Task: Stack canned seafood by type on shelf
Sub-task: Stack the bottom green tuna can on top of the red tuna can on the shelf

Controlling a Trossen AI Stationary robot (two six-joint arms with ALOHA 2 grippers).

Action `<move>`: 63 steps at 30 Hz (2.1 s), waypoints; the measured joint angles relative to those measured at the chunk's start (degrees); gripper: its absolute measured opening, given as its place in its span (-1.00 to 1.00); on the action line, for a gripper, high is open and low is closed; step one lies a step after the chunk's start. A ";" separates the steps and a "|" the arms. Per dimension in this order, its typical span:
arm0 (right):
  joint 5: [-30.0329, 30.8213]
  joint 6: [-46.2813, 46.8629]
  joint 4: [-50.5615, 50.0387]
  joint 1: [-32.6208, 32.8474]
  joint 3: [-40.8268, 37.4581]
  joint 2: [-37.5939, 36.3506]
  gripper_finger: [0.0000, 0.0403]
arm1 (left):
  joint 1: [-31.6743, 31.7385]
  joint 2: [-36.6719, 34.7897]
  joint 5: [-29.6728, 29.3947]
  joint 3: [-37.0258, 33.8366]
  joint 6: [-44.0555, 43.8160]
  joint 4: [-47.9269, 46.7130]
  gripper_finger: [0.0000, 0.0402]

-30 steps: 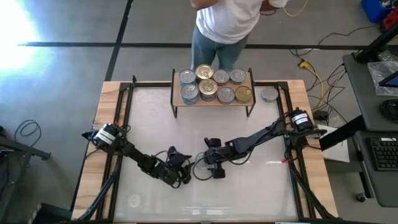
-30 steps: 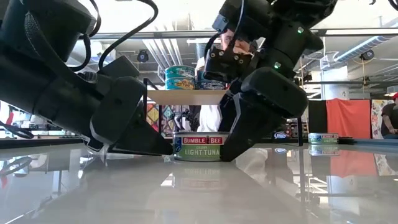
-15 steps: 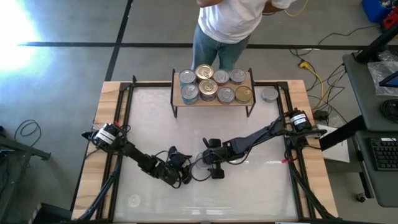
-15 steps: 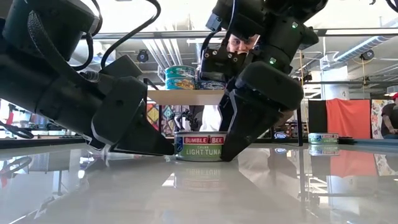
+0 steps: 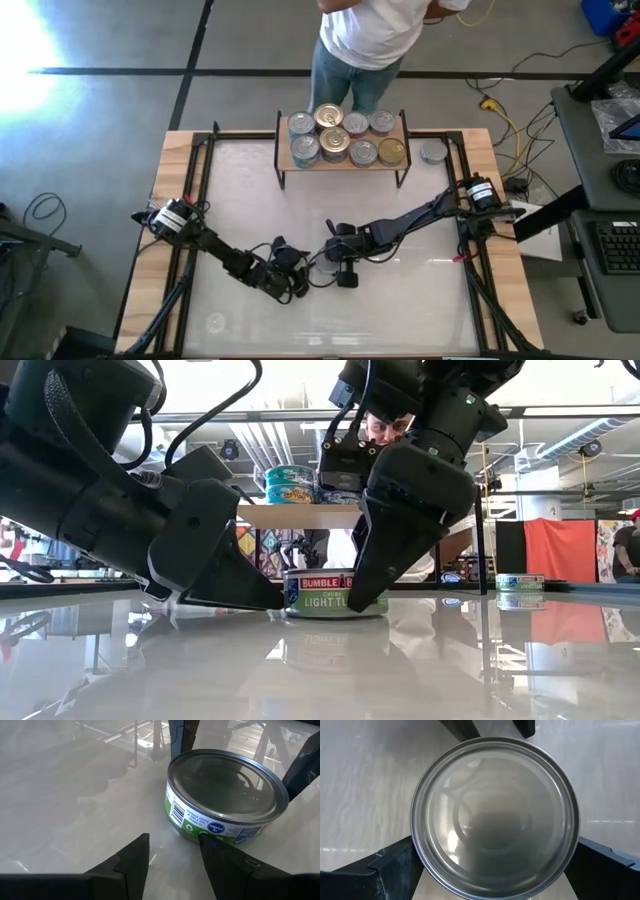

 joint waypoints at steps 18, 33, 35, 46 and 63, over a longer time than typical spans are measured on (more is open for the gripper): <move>1.99 2.57 0.62 0.55 0.18 0.15 0.78 | 0.05 0.09 -2.71 0.80 2.23 -0.34 -0.18; 1.70 2.50 -23.96 1.97 8.91 -11.16 0.78 | -5.65 -21.95 -1.72 -15.23 2.42 -1.08 -0.18; 3.15 2.31 -26.88 1.52 9.67 -14.86 0.78 | -6.62 -25.62 0.50 -17.95 2.44 -1.82 -0.18; 18.14 -6.07 -41.61 -9.97 12.33 -33.29 0.78 | -7.11 -35.21 3.86 -21.72 7.69 -1.84 -0.18; -1.72 -27.70 -37.90 -42.35 12.28 -30.28 0.86 | -6.82 -42.25 1.67 -20.07 13.10 -2.32 -0.18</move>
